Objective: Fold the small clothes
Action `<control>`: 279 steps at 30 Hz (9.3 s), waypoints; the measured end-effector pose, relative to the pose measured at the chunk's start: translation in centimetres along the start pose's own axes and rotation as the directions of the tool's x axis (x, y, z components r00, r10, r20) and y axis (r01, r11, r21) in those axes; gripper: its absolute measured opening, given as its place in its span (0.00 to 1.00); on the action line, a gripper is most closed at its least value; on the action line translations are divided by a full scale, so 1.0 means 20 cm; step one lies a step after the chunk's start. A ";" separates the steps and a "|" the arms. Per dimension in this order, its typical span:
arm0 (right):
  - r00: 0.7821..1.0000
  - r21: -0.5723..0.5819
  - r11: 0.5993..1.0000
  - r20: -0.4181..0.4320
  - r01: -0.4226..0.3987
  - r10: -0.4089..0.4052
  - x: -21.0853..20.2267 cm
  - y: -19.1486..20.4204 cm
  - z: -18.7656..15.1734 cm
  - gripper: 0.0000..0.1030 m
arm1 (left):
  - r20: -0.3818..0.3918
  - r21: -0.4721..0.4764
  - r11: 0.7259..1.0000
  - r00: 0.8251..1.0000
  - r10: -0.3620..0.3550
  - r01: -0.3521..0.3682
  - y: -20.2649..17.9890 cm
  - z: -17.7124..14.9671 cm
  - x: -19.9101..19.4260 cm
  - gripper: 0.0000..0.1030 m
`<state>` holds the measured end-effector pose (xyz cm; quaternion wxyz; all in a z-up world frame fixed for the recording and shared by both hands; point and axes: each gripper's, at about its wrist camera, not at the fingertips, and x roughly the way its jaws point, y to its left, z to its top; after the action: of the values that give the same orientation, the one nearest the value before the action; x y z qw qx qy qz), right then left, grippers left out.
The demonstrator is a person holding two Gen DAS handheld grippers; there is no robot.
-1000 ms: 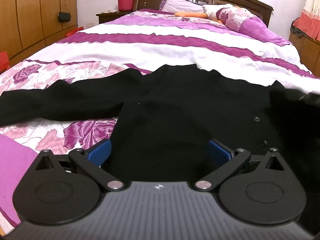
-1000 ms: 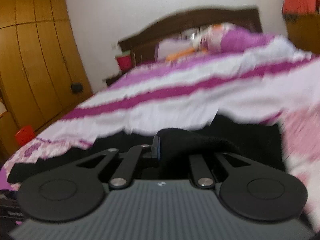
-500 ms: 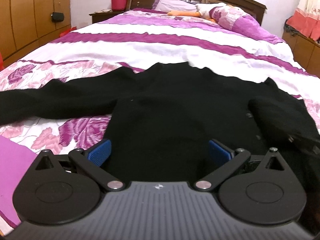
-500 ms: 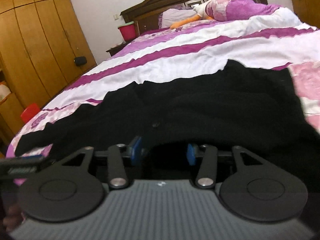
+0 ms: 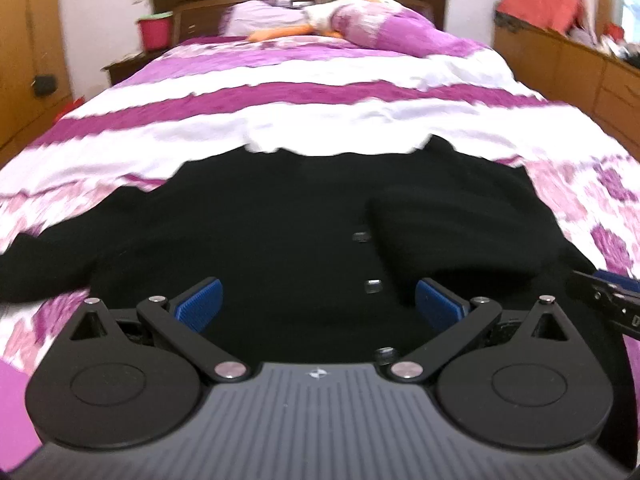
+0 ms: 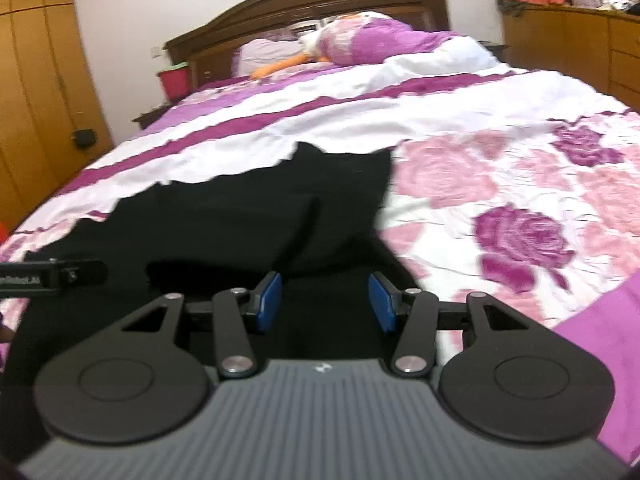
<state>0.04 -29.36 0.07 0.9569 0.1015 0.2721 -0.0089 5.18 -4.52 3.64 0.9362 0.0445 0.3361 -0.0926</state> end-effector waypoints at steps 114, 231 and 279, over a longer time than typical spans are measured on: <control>0.998 -0.096 0.995 -0.047 0.028 -0.033 0.44 -0.07 0.19 0.48 | 0.091 -0.208 0.976 0.995 -0.039 0.057 0.44 0.09 0.43 0.60; 0.988 0.003 0.990 0.067 -0.141 0.141 -0.16 0.23 -0.23 0.76 | -0.030 -0.691 0.680 0.950 0.311 -0.245 1.32 -0.10 0.02 0.75; 0.990 0.072 0.990 0.071 -0.123 0.118 -0.12 0.11 -0.25 0.76 | 0.065 -0.366 0.897 0.969 -0.240 0.247 0.39 0.01 0.35 0.17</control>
<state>-4.48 -26.35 -2.33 0.9596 0.1537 0.2330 0.0353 12.09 2.02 -0.50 0.9118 -0.1763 0.3417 -0.1442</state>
